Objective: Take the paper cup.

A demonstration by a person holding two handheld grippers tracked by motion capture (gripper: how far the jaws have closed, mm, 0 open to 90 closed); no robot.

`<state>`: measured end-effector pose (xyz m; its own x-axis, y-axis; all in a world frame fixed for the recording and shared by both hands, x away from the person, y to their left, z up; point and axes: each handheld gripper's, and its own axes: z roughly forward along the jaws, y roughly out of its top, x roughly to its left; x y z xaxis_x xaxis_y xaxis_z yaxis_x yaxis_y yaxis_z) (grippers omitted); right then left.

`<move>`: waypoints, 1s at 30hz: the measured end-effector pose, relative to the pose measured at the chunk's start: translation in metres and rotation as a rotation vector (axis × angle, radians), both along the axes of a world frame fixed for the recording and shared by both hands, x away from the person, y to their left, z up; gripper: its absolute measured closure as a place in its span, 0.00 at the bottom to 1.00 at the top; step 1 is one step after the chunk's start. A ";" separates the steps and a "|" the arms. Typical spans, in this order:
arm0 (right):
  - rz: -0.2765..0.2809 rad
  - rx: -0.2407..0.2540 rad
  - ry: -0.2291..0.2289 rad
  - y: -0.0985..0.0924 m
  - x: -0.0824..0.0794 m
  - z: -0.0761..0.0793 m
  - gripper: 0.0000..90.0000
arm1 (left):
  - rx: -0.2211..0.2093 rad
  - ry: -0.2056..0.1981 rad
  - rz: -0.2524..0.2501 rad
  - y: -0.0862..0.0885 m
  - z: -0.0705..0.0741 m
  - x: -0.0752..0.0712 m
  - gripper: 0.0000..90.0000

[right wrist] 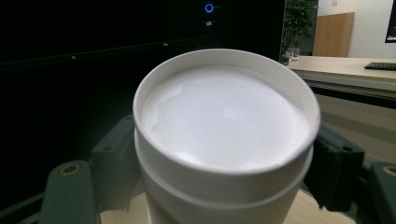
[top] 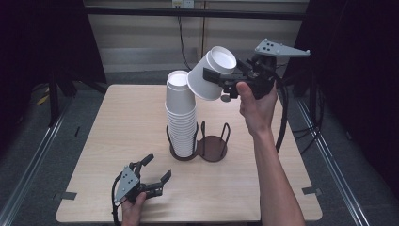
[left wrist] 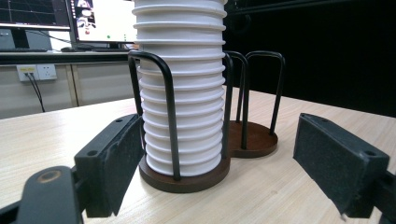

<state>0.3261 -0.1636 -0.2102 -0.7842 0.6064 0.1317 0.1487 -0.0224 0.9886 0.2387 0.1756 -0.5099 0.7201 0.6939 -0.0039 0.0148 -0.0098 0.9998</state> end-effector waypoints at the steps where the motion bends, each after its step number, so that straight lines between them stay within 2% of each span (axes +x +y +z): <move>1: 0.000 0.000 0.000 0.000 0.000 0.000 0.26 | -0.001 0.001 0.000 0.000 0.000 0.000 0.17; 13: -0.006 -0.021 0.004 -0.011 -0.015 -0.016 0.26 | 0.001 0.001 0.001 0.000 0.000 0.000 0.17; 17: 0.000 -0.024 0.009 -0.010 -0.018 -0.022 0.26 | 0.000 0.001 0.001 0.000 0.000 0.000 0.17; 22: 0.010 -0.011 0.018 -0.011 -0.024 -0.039 0.26 | 0.001 0.000 0.001 0.000 0.000 0.000 0.17; 24: 0.013 -0.008 0.020 -0.011 -0.025 -0.042 0.26 | 0.001 0.001 0.001 0.000 0.000 0.000 0.17; 26: 0.008 -0.030 0.014 -0.008 -0.029 -0.046 0.26 | 0.001 0.001 0.001 0.000 0.000 0.000 0.17; 29: 0.022 -0.026 0.007 -0.005 -0.035 -0.049 0.26 | 0.003 0.000 0.006 0.000 0.000 0.000 0.17; 30: 0.028 -0.028 0.008 -0.005 -0.037 -0.051 0.26 | 0.006 -0.002 -0.007 0.000 0.000 0.000 0.17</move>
<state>0.2890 -0.1685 -0.2610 -0.7999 0.5877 0.1210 0.1564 0.0095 0.9876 0.2390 0.1760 -0.5097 0.7247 0.6890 0.0014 0.0126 -0.0154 0.9998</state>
